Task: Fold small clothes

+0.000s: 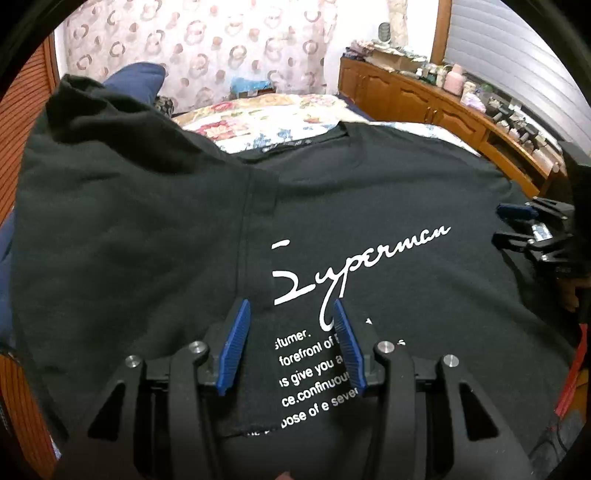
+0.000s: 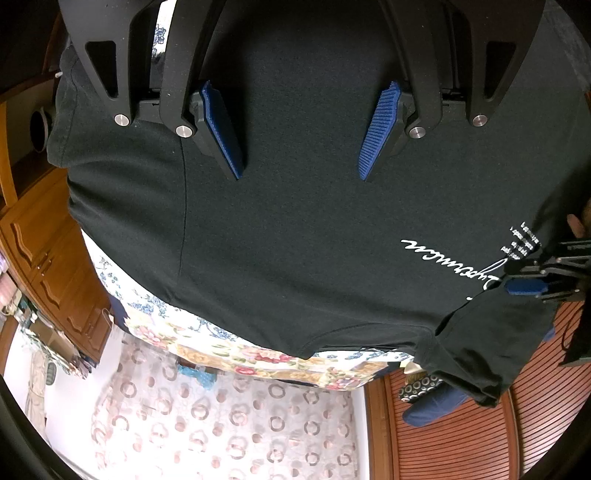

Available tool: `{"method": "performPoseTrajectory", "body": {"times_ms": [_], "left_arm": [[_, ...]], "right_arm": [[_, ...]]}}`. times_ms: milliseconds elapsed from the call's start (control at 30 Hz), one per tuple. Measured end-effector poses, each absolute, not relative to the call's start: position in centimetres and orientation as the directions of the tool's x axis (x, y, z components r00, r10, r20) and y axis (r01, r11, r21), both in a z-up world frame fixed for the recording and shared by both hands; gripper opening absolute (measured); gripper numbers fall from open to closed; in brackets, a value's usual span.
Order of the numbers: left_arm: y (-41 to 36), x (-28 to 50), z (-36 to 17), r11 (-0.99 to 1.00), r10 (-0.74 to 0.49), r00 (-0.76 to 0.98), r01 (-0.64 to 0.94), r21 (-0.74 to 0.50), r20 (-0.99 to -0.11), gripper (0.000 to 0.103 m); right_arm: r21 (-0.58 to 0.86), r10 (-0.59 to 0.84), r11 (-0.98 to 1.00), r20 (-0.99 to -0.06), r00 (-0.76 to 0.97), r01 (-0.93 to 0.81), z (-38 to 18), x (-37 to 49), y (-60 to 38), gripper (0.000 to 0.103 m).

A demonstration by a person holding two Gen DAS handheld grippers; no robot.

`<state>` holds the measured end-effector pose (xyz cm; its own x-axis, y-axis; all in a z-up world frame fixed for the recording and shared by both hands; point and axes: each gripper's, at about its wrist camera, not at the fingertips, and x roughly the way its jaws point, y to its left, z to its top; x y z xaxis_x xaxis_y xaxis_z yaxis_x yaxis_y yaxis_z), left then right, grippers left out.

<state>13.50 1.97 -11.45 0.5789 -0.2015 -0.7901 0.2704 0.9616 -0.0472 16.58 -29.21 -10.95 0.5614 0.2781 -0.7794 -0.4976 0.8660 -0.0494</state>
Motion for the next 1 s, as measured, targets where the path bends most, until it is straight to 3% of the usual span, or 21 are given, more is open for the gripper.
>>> {"method": "performPoseTrajectory", "body": {"times_ms": [167,433,833,1000], "left_arm": [[1.9,13.6,-11.8,0.965,-0.191,0.591,0.259,-0.04,-0.783,0.049],[0.7,13.6,-12.3,0.954,-0.207,0.602,0.298,-0.024,-0.771,0.075],[0.5,13.6,-12.3,0.955,-0.193,0.606,0.295,-0.007,-0.772,0.079],[0.5,13.8,-12.4,0.957,-0.19,0.604,0.289,-0.01,-0.774,0.079]], "right_arm": [[-0.049,0.278,0.866,-0.779,0.561,-0.497,-11.0,16.6,-29.2,0.066],[-0.05,0.278,0.866,-0.779,0.562,-0.497,-11.0,16.6,-29.2,0.067],[-0.054,0.271,0.87,-0.778,0.567,-0.489,-10.9,16.6,-29.3,0.067],[-0.074,0.244,0.898,-0.735,0.633,-0.433,-9.8,16.0,-31.5,0.067]]}}
